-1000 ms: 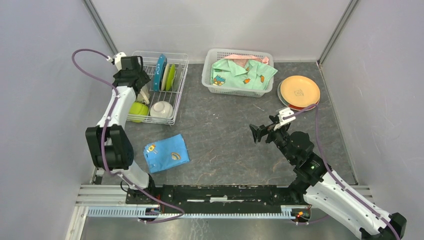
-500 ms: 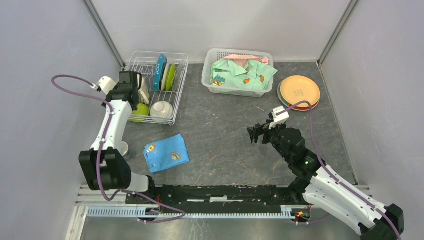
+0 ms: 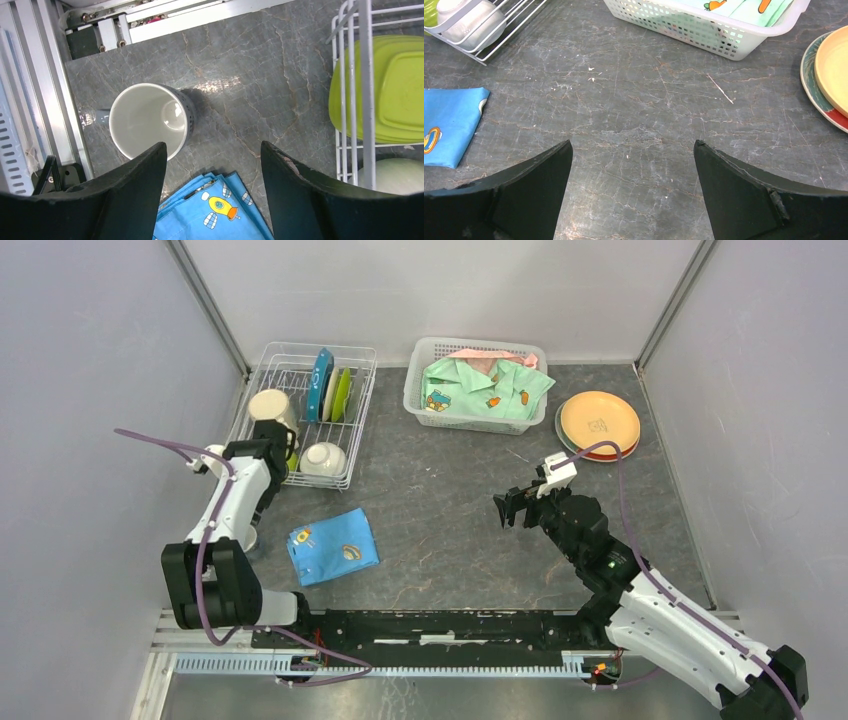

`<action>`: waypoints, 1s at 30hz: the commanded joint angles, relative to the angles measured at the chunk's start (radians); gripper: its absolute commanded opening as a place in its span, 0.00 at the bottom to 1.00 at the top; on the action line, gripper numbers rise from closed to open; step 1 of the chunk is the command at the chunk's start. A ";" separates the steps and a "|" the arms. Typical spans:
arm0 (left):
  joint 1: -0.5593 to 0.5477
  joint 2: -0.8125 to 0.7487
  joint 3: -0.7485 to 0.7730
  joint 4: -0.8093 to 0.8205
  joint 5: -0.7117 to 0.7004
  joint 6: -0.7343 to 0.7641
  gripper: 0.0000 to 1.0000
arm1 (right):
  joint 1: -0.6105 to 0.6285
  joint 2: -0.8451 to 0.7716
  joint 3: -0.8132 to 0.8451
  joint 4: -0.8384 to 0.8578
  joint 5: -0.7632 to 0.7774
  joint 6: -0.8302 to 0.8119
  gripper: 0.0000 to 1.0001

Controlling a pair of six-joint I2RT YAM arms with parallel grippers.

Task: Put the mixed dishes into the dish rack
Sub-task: Pick up the cup at the corner of the board.

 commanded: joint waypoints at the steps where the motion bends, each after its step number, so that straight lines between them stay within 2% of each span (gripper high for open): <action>1: 0.010 -0.018 -0.028 -0.024 -0.033 -0.122 0.75 | 0.005 -0.008 0.028 0.032 -0.001 0.013 0.98; 5: 0.014 0.008 -0.062 -0.006 -0.030 -0.121 0.79 | 0.006 -0.011 0.028 0.028 -0.007 0.022 0.98; 12: 0.023 0.032 -0.069 -0.052 -0.115 -0.161 0.82 | 0.006 0.000 0.028 0.021 -0.030 0.032 0.98; 17: 0.033 -0.019 -0.139 0.057 -0.104 -0.101 0.79 | 0.005 0.004 0.047 0.014 -0.039 0.037 0.98; 22: 0.041 0.007 -0.151 0.084 -0.081 -0.086 0.74 | 0.005 0.001 0.065 -0.014 -0.037 0.047 0.98; 24: 0.046 0.028 -0.140 0.083 -0.076 -0.074 0.69 | 0.005 -0.003 0.059 -0.006 -0.038 0.058 0.98; 30: 0.049 0.043 -0.103 0.047 -0.076 -0.075 0.27 | 0.004 -0.007 0.051 -0.009 -0.041 0.067 0.98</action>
